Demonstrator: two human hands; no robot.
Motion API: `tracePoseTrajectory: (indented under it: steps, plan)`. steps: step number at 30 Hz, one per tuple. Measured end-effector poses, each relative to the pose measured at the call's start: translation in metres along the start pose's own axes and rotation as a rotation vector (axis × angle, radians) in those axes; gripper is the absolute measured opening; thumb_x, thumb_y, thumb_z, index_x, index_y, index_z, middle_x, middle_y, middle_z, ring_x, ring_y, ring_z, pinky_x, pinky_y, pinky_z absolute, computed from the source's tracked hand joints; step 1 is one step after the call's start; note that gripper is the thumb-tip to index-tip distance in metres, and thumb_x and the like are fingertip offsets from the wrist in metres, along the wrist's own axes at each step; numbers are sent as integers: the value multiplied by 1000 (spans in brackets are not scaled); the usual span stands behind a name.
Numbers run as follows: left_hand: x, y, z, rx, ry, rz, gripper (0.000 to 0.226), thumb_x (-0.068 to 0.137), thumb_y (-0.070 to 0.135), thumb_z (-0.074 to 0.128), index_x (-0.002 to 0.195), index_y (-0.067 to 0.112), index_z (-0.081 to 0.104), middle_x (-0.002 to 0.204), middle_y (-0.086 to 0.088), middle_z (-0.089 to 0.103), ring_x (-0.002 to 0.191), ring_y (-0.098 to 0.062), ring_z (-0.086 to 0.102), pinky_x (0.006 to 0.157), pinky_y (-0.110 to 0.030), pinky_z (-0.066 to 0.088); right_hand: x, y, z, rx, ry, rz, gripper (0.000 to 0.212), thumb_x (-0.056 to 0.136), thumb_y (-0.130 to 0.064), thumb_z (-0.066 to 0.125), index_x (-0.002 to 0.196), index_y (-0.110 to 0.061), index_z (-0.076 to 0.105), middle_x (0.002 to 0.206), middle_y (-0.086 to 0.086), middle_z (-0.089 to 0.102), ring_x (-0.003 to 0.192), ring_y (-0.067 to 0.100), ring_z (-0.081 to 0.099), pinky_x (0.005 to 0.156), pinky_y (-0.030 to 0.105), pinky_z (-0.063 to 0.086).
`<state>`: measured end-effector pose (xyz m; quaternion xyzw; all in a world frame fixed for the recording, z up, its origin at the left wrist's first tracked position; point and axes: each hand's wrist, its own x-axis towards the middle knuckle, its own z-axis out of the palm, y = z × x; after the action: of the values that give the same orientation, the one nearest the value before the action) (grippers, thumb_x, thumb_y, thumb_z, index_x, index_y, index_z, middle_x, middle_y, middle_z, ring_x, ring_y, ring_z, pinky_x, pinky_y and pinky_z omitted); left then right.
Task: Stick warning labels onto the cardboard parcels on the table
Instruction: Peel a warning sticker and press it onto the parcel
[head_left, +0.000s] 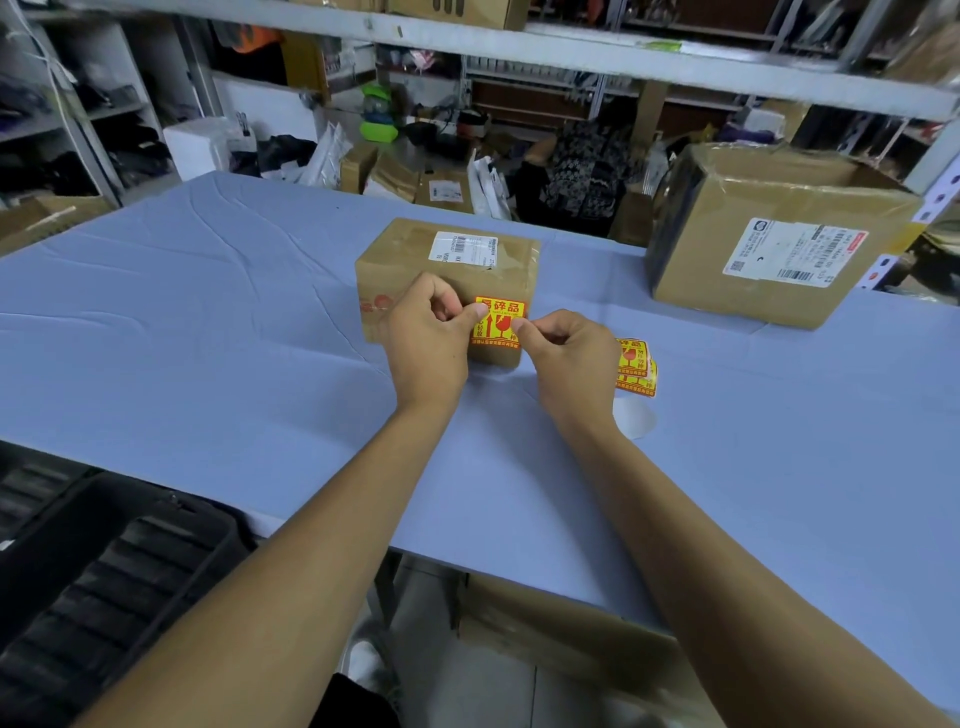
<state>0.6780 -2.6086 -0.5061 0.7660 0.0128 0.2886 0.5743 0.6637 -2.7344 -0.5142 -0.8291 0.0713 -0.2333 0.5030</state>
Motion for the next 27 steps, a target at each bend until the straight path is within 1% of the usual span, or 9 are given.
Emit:
tracePoseTrajectory:
  steps: [4,7,9,11,15,19,22,25,27]
  plan:
    - [5,-1,2,24,18,-9,30,73,16,82,67,12,53,58,12,48,54,-3,43,61,-12,41,4,3,0,24,21,26,24,88,-29,71,73,-10,70,60,-7,60,56,7,50,63,31,45]
    - [10,-2,1,84,12,5,29,74,23,81,68,15,54,60,13,52,62,-13,52,79,-43,53,5,5,0,34,30,17,23,88,-28,71,73,-10,69,61,-7,60,57,6,50,62,28,44]
    - [10,-1,1,127,-5,22,28,75,26,80,68,17,54,61,13,54,67,-17,55,81,-50,52,5,4,0,60,71,-29,18,86,-28,73,75,-15,67,70,-5,63,60,5,52,64,26,45]
    - [10,1,0,157,-12,41,29,76,27,80,68,18,54,64,11,56,69,-18,58,78,-49,53,7,3,-1,76,101,-106,12,84,-27,75,89,-23,65,91,-5,64,70,3,56,67,21,47]
    - [12,3,-2,219,-15,82,29,77,28,79,69,20,52,67,10,56,68,-16,54,73,-44,52,15,-1,-2,31,-19,-245,44,83,-26,76,125,-33,64,124,-10,54,98,7,60,82,19,51]
    - [17,-4,-10,284,-65,277,22,74,30,79,87,18,65,94,3,57,96,-17,49,86,-41,48,20,1,1,-1,-96,-292,44,78,-20,80,120,-24,68,128,-9,55,106,9,56,90,38,54]
    - [25,-18,-18,461,-143,416,47,74,52,73,115,28,67,124,3,56,123,-24,42,106,-41,30,23,3,1,12,-92,-298,40,78,-20,81,116,-22,69,125,-11,54,97,4,56,87,29,52]
    - [28,-24,-18,584,-133,457,50,82,63,58,122,34,64,129,7,56,128,-22,43,110,-47,21,26,5,2,56,-71,-287,29,83,-20,77,112,-20,72,123,-8,57,92,-2,57,85,14,47]
    - [27,-25,-15,629,-97,475,48,84,63,56,122,35,64,128,7,56,127,-22,44,111,-51,21,27,8,2,87,-54,-305,24,87,-20,73,111,-19,73,123,-6,59,94,5,61,88,13,47]
